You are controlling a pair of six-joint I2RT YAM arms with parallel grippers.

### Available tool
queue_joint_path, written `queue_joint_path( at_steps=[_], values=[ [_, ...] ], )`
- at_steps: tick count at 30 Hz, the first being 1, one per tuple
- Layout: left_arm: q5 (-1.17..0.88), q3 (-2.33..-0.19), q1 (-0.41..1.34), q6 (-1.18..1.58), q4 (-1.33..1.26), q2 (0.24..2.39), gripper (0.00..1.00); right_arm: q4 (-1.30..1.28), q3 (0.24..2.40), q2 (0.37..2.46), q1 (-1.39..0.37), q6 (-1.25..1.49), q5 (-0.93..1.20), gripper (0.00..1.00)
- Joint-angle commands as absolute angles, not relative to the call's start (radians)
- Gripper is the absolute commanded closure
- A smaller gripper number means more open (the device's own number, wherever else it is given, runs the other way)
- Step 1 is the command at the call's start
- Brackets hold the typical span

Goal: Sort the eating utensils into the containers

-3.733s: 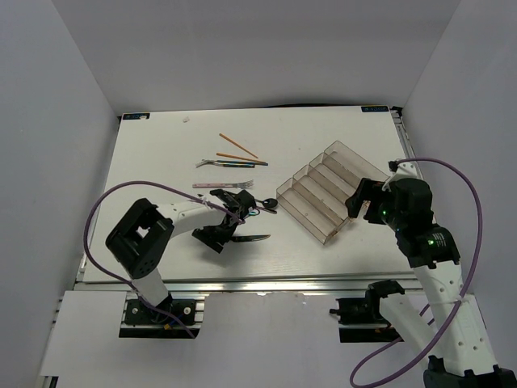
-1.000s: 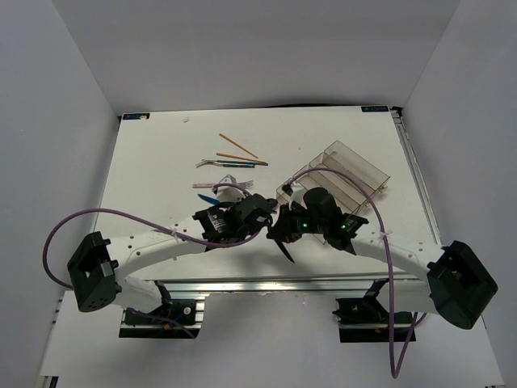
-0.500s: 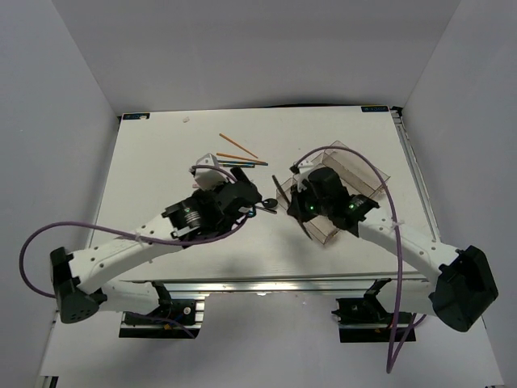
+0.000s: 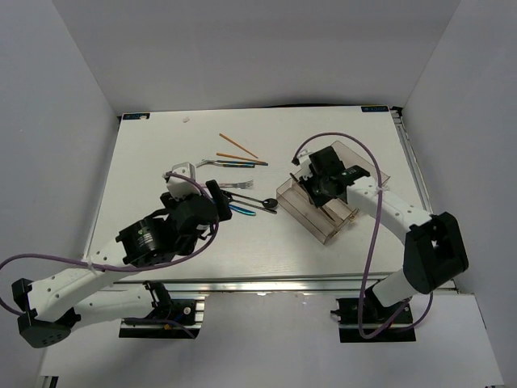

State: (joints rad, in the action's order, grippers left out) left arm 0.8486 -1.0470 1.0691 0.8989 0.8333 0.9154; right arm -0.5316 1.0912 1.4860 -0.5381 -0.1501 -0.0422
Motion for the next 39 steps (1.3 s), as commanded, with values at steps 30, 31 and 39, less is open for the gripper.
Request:
queue_joint_path(
  at_steps=[30, 31, 39],
  values=[
    [0.901, -1.218, 0.985, 1.228, 1.026, 1.324, 0.03, -0.426, 1.082, 1.201, -0.532, 0.210, -0.095, 0.11],
    [0.893, -1.226, 0.953, 1.294, 1.034, 1.348, 0.04, -0.414, 1.062, 1.194, -0.532, 0.231, -0.066, 0.11],
    [0.700, -1.400, 0.802, 1.371, 1.046, 1.667, 0.16, -0.491, 1.066, 1.216, -0.531, 0.327, -0.082, 0.11]
  ],
)
